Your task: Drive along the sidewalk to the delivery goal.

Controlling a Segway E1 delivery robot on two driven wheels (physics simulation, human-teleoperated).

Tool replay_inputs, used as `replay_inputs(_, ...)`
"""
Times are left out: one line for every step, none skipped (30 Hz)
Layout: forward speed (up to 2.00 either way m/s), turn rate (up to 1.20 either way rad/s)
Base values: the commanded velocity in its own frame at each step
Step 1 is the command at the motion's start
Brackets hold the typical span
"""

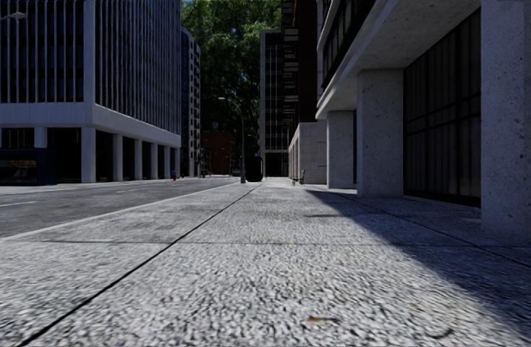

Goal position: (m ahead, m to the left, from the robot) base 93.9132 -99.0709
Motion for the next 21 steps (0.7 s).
replay_inputs(2.0, 0.0)
replay_inputs(2.0, 0.0)
replay_inputs(2.0, 0.0)
replay_inputs(2.0, 0.0)
replay_inputs(2.0, 0.0)
replay_inputs(2.0, 0.0)
replay_inputs(2.0, 0.0)
replay_inputs(2.0, 0.0)
replay_inputs(2.0, 0.0)
replay_inputs(2.0, 0.0)
replay_inputs(2.0, 0.0)
replay_inputs(2.0, 0.0)
replay_inputs(2.0, 0.0)
replay_inputs(2.0, 0.0)
replay_inputs(2.0, 0.0)
replay_inputs(2.0, 0.0)
replay_inputs(2.0, 0.0)
replay_inputs(2.0, 0.0)
replay_inputs(2.0, 0.0)
replay_inputs(2.0, 0.0)
replay_inputs(2.0, 0.0)
